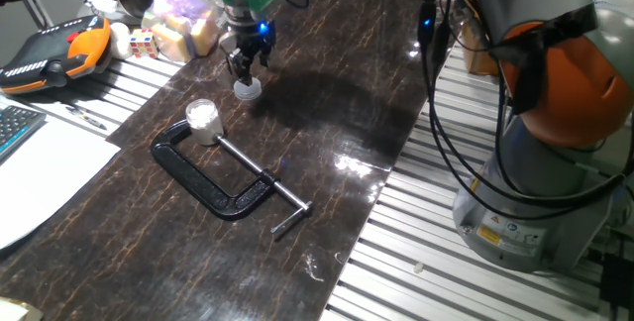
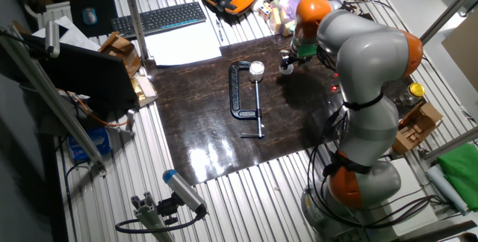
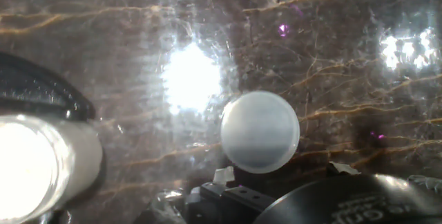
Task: Screw the lid onto the jar
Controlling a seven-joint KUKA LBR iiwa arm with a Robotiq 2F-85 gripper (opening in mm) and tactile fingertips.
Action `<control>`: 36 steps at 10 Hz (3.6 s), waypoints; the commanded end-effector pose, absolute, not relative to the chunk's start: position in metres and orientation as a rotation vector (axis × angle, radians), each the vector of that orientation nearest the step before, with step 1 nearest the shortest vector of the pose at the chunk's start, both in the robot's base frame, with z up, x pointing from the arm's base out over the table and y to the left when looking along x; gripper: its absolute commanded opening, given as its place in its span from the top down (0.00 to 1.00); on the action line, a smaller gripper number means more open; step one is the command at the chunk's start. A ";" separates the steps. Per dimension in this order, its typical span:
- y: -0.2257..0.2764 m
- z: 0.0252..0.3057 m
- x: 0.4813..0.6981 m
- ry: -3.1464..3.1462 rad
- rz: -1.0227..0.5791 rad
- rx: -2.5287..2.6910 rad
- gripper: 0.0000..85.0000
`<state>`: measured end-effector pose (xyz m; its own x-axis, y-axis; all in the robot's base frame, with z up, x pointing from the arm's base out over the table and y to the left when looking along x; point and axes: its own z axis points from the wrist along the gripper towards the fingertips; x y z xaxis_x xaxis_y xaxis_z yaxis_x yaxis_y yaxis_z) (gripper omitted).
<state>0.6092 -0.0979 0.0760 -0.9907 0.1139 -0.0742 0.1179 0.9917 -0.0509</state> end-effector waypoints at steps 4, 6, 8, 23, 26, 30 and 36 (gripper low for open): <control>-0.103 0.078 0.613 3.068 -0.054 0.226 0.20; -0.102 0.075 0.616 3.065 -0.056 0.221 0.22; -0.097 0.077 0.619 3.066 -0.092 0.201 0.25; -0.092 0.030 0.632 3.059 -0.011 0.203 0.00; -0.092 0.024 0.634 3.056 -0.001 0.203 0.00; -0.093 0.021 0.637 3.055 0.001 0.198 0.00; -0.095 0.019 0.642 3.051 0.000 0.210 0.02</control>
